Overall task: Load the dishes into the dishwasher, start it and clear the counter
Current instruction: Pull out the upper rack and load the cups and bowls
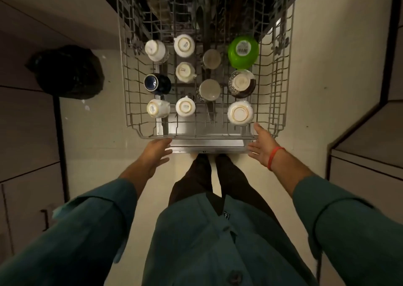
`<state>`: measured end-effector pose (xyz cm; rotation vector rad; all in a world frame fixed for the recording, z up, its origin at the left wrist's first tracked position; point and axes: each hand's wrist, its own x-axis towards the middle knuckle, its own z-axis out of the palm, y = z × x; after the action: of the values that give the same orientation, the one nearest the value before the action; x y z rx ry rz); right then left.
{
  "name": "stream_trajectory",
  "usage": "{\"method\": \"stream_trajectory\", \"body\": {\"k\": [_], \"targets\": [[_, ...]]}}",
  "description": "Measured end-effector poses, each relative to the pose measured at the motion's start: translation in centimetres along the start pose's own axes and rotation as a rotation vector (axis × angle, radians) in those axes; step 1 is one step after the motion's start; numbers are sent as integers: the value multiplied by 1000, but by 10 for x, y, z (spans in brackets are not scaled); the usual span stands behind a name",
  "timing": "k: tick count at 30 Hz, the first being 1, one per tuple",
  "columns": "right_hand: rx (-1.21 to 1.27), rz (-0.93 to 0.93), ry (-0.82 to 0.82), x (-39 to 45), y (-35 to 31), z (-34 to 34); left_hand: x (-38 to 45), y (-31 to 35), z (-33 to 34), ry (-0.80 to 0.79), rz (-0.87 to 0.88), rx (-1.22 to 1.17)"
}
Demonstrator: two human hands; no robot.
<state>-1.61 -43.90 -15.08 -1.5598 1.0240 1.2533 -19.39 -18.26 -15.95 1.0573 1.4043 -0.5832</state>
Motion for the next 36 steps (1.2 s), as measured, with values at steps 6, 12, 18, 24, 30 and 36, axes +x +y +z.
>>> {"method": "stream_trajectory", "body": {"k": [6,12,18,24,30,36], "targets": [[404,160,8,7,-34,8,3,31,34,-43,-151,-349],[509,214,53,18,-49,5,9,54,32,-72,-265,-434],[530,244,57,17,-61,10,16,71,31,-47,-250,-480],[561,179,55,17,-86,17,28,92,27,-76,-214,-497],[579,107,0,20,-136,23,39,143,27,-120,-108,-483],[575,-22,-86,15,-201,37,44,209,32,-152,46,-361]]}}
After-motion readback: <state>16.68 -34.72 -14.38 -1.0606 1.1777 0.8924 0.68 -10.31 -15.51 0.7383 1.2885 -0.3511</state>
